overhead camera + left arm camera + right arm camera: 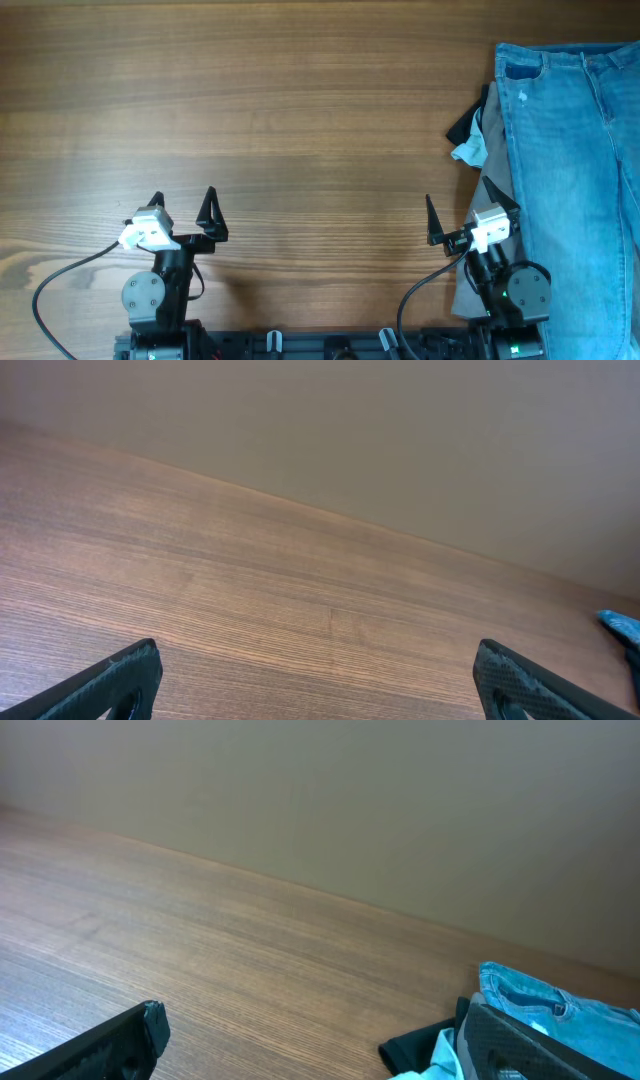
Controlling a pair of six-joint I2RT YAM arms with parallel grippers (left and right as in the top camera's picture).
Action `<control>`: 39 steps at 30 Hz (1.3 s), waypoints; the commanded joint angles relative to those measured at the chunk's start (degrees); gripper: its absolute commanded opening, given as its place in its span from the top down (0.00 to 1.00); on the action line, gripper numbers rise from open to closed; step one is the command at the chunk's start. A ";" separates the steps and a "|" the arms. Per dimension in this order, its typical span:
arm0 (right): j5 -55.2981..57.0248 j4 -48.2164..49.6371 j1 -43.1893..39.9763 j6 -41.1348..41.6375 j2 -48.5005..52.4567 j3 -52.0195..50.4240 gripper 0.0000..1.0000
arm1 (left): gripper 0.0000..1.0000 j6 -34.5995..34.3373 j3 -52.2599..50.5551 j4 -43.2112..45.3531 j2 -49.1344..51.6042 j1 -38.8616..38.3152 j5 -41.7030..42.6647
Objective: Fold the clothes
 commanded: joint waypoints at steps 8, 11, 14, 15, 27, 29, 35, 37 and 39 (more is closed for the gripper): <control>-1.33 0.09 -0.13 -0.11 -0.26 -0.02 0.00 | 0.00 0.33 -0.37 -0.04 -0.39 -0.22 0.09; -1.31 0.09 -0.13 -0.11 -0.26 -0.02 0.00 | 0.00 0.33 -0.37 -0.04 -0.39 -0.22 0.09; -1.31 0.09 -0.13 -0.11 -0.26 -0.02 0.00 | 0.00 0.33 -0.37 -0.04 -0.39 -0.22 0.09; -1.31 0.09 -0.13 -0.11 -0.26 -0.02 0.00 | 0.00 0.33 -0.37 -0.04 -0.39 -0.22 0.09; -1.31 0.09 -0.13 -0.11 -0.26 -0.02 0.00 | 0.00 2.56 -0.37 1.84 -0.39 -0.15 -5.68; -1.31 0.09 -0.13 -0.11 -0.26 -0.02 0.00 | 0.00 2.01 -0.37 2.60 -0.39 -0.17 -6.23; -1.33 0.11 -0.13 -0.09 -0.26 -0.02 0.00 | 0.00 2.01 -0.37 1.53 -0.39 -0.17 -3.02; -1.11 0.09 -0.13 -0.15 -0.26 -0.02 0.00 | 0.00 2.01 -0.37 0.48 -0.39 -0.17 -1.01; -1.14 0.33 -0.13 -0.15 -0.26 -0.02 0.00 | 0.00 2.01 -0.37 -0.02 -0.37 -0.17 1.57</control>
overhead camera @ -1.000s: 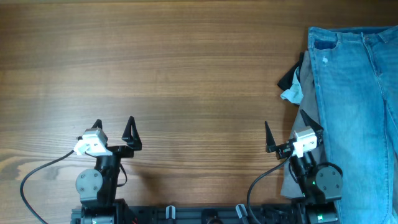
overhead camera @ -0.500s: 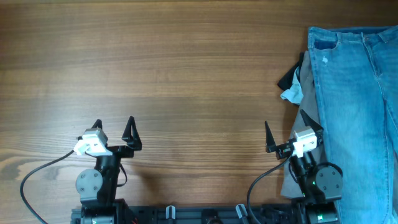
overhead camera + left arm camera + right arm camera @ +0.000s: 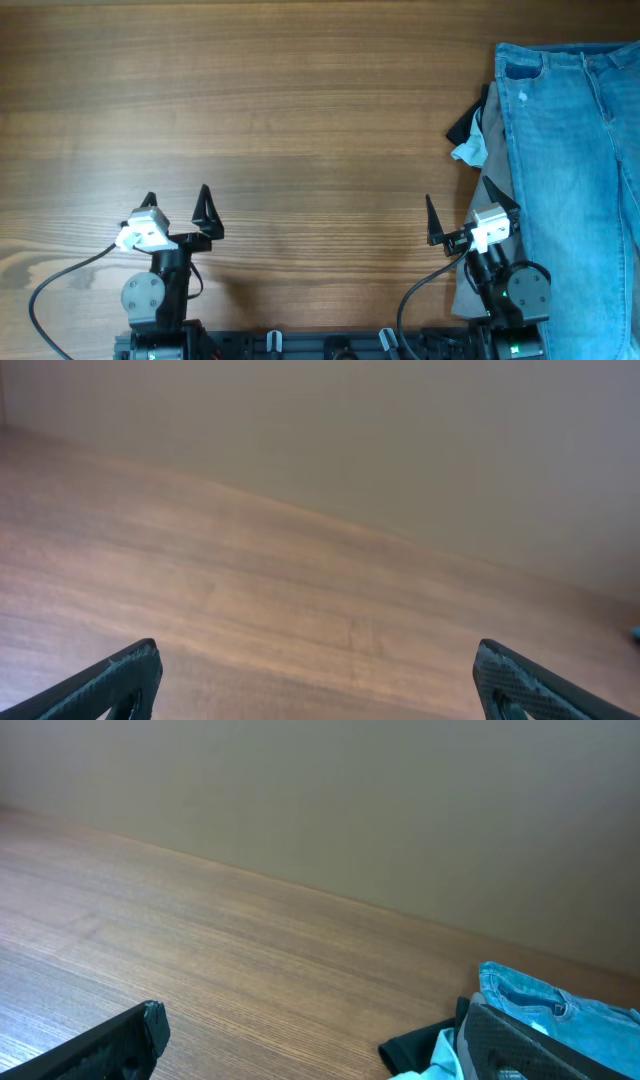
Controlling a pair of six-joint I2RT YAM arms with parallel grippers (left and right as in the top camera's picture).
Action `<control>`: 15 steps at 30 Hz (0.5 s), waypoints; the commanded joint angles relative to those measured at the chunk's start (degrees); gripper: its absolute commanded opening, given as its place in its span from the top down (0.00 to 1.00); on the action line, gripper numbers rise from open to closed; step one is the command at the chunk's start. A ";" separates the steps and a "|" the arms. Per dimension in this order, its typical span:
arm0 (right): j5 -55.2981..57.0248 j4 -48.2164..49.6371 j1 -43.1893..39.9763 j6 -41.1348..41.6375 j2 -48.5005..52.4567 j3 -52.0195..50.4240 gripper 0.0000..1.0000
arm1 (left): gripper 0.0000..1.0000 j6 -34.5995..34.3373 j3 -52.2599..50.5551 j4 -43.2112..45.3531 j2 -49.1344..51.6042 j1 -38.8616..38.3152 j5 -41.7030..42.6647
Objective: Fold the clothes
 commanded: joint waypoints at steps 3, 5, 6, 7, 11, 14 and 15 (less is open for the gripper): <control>-1.55 0.11 -0.13 1.22 -0.26 -0.02 0.00 | 0.00 1.11 -0.28 -0.26 -0.35 -0.22 5.66; -1.57 0.31 -0.13 2.01 -0.26 -0.02 0.00 | 0.00 0.94 -0.28 -0.13 -0.35 -0.22 5.66; -2.10 0.79 -0.13 2.62 -0.26 0.00 0.00 | 0.00 0.94 -0.28 0.37 -0.35 -0.22 5.66; -3.17 1.38 -0.13 3.87 -0.26 0.31 0.00 | 0.00 0.46 -0.17 1.62 -0.35 -0.22 5.70; -3.45 -1.11 -0.13 7.63 -0.15 6.60 0.00 | 0.00 -0.55 4.39 6.08 -0.20 -0.15 3.69; 0.44 -7.63 -0.13 7.32 2.51 15.65 0.00 | 0.00 -0.55 12.04 3.43 2.43 -0.15 -0.02; 2.32 -11.15 -0.13 7.28 4.92 19.87 0.00 | 0.00 -0.55 15.96 0.87 4.98 -0.15 -0.22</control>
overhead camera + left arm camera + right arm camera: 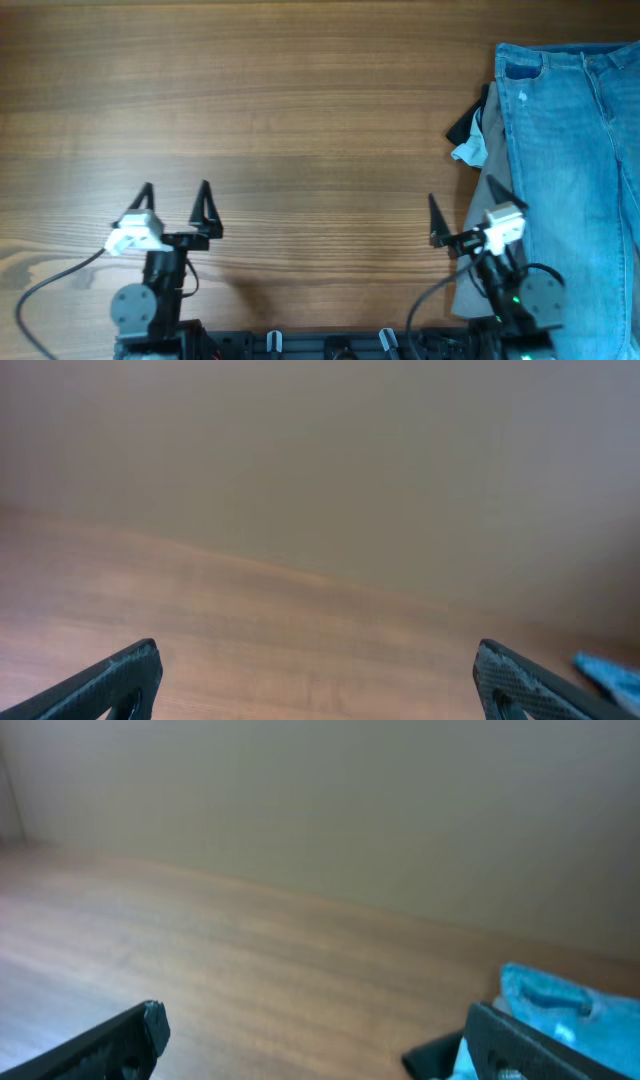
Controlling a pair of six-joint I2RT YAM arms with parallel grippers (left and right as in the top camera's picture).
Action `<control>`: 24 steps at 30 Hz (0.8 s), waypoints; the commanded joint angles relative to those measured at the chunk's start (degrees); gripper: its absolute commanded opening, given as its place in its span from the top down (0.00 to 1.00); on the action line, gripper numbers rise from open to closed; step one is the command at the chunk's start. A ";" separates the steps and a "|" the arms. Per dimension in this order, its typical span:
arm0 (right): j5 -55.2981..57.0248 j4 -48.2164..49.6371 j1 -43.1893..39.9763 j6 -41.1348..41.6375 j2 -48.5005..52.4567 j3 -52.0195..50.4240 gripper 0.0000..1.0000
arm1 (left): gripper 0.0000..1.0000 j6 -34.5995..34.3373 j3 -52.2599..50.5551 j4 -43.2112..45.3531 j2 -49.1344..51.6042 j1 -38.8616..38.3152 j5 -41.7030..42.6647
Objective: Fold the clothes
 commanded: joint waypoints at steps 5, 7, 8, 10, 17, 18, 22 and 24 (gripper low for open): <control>2.95 -23.26 -0.13 4.74 23.78 31.45 0.00 | 0.00 -0.24 31.50 -18.80 23.08 -0.15 -3.32; 1.38 -32.04 -0.13 5.05 36.70 42.12 0.00 | 0.00 -0.24 42.38 -26.88 33.51 -0.15 -3.32; 1.31 -35.76 -0.13 4.85 41.99 46.88 0.00 | 0.00 -0.24 48.72 -31.69 39.50 -0.17 -3.32; 1.49 -42.45 -0.13 4.90 50.60 56.00 0.00 | 0.00 -0.24 57.13 -38.45 47.21 -0.15 -3.28; 6.88 -49.42 -0.90 8.37 75.17 78.34 0.00 | 0.00 -0.04 83.89 -61.40 71.56 -0.22 -2.29; 9.29 -48.83 -1.75 10.93 77.68 80.11 0.00 | 0.00 -0.26 84.91 -62.18 73.22 -0.22 -1.84; 16.06 -43.50 -8.17 16.85 88.06 83.89 0.15 | 0.00 -0.39 85.09 -63.08 77.00 -0.22 3.50; 17.88 -40.89 -11.32 17.05 92.87 83.89 0.20 | 0.00 0.22 85.09 -63.36 78.01 -0.22 3.30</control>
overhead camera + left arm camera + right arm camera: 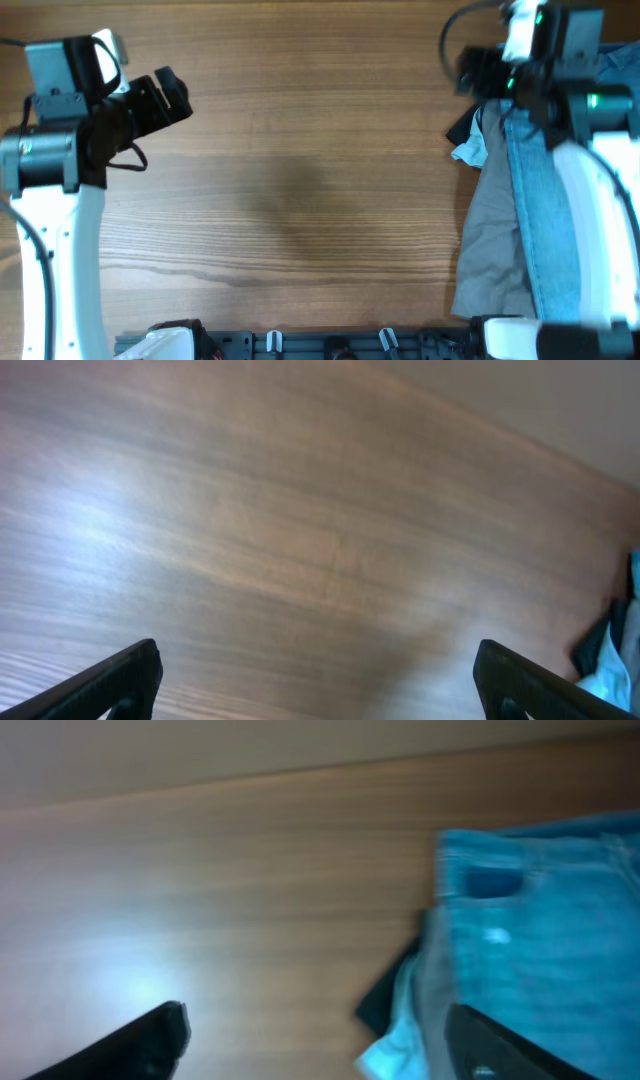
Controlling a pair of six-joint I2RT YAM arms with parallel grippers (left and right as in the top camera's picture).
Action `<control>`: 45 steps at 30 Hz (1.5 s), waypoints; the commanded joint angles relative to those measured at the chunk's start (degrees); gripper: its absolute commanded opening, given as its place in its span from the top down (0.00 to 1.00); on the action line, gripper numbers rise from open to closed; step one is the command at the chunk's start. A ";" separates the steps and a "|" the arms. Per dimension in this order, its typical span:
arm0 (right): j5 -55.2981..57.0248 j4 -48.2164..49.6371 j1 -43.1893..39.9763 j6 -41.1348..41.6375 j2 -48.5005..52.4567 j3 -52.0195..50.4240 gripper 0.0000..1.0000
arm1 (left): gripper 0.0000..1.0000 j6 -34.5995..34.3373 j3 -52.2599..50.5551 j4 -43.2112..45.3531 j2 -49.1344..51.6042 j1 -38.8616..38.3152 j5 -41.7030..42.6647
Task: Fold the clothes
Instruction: 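Raise both arms and move the right gripper over the jeans waistband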
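Observation:
Blue jeans (525, 215) lie lengthwise at the table's right side, partly under my raised right arm; their waistband shows in the right wrist view (540, 910). Beside them lie a grey garment (488, 240) and a dark garment with a pale blue patch (466, 138). My right gripper (470, 72) hangs open high over the pile's far left edge, its blurred fingers (150, 1040) wide apart and empty. My left gripper (165, 97) is open and empty above bare wood at the far left (315, 650).
The wooden table (300, 150) stretches between the two arms. The arm bases stand along the front edge (330, 345). The clothes pile peeks in at the right edge of the left wrist view (612, 650).
Both arms have risen from near the front edge and now reach toward the table's far side. The left is at the far left, the right over the pile's top. Both grippers remain open.
Both arms sat low at the front edge with grippers open, the clothes untouched at the right. The left wrist then turned slightly, and both cameras tipped upward. Now both arms are high and extended far, the clothes lying as before.

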 commanded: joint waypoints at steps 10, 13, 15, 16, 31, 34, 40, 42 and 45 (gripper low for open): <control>5.60 6.12 -13.51 5.73 26.64 0.98 0.47 | 0.00 0.37 1.29 -0.35 3.32 -0.15 -0.24; 1.36 5.97 -13.60 2.62 29.42 0.98 0.47 | 0.00 0.37 1.29 -0.35 3.54 -0.15 -0.98; 0.59 5.53 -13.35 1.51 30.75 0.94 0.47 | 0.00 0.37 1.29 -0.35 3.65 -0.17 -0.94; 0.66 5.42 -13.40 1.51 31.36 0.94 0.52 | 0.00 0.37 1.29 -0.35 3.69 -0.17 -0.94; 5.40 6.88 -13.97 1.36 36.17 0.96 0.76 | 0.00 0.35 1.29 -0.37 3.87 -0.17 -0.92; 5.05 7.48 -14.64 -0.42 34.84 1.01 0.65 | 0.00 0.35 1.29 -0.35 3.87 -0.17 -0.92; 4.52 8.26 -15.41 -4.35 32.70 1.01 0.77 | 0.00 0.35 1.29 -0.35 3.87 -0.17 -0.92; 4.57 8.28 -15.85 -4.09 32.48 1.01 0.95 | 0.00 0.35 1.29 -0.37 3.87 -0.17 -0.92; 4.90 8.11 -17.29 -2.10 32.48 1.01 0.95 | 0.00 0.35 1.29 -0.37 3.87 -0.17 -0.92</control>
